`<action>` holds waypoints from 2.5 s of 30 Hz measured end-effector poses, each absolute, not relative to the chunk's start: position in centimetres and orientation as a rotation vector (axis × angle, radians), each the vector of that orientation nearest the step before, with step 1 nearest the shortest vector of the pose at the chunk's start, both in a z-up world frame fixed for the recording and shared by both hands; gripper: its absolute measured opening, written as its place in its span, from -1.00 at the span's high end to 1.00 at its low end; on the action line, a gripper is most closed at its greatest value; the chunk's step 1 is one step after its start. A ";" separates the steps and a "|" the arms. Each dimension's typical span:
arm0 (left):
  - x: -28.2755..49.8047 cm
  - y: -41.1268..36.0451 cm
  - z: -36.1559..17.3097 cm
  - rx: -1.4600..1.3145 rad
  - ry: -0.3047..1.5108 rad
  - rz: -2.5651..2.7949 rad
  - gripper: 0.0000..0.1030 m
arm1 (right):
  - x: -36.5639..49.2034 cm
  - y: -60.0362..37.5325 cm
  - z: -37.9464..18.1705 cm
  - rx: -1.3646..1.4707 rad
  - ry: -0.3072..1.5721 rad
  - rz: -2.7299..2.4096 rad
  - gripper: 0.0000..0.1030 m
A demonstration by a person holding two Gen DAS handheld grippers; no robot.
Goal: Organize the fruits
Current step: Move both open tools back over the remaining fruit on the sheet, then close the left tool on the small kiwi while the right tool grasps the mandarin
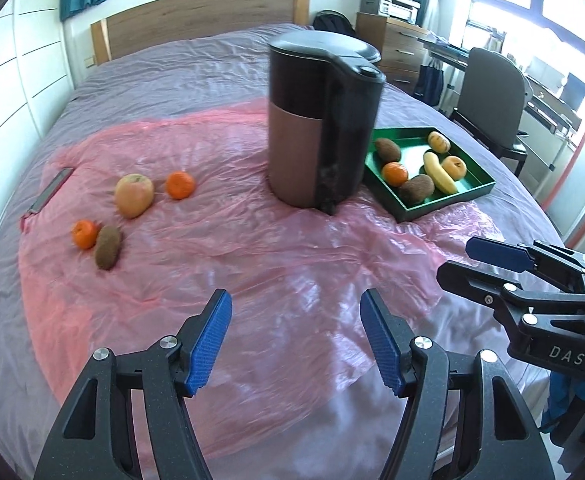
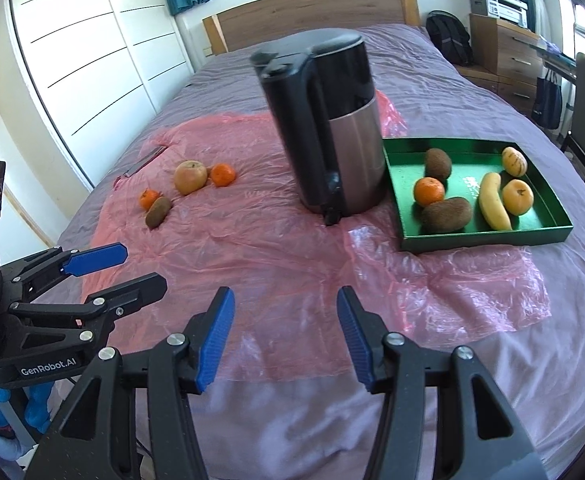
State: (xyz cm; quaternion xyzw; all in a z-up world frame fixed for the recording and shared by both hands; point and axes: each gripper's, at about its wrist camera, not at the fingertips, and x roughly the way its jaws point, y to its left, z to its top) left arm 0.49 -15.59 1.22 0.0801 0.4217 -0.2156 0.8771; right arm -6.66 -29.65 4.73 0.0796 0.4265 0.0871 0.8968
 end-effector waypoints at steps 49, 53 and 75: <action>11.0 8.0 -5.7 -0.128 0.932 -0.190 -0.20 | 5.1 -13.7 0.4 -0.027 0.986 0.336 -0.79; 13.4 7.4 -6.5 -0.120 0.940 -0.200 -0.20 | 7.9 -13.5 -0.6 -0.028 0.987 0.346 -0.79; 22.4 4.1 -12.7 -0.079 1.011 -0.207 -0.20 | 22.6 -11.7 -5.9 -0.055 0.929 0.298 -0.78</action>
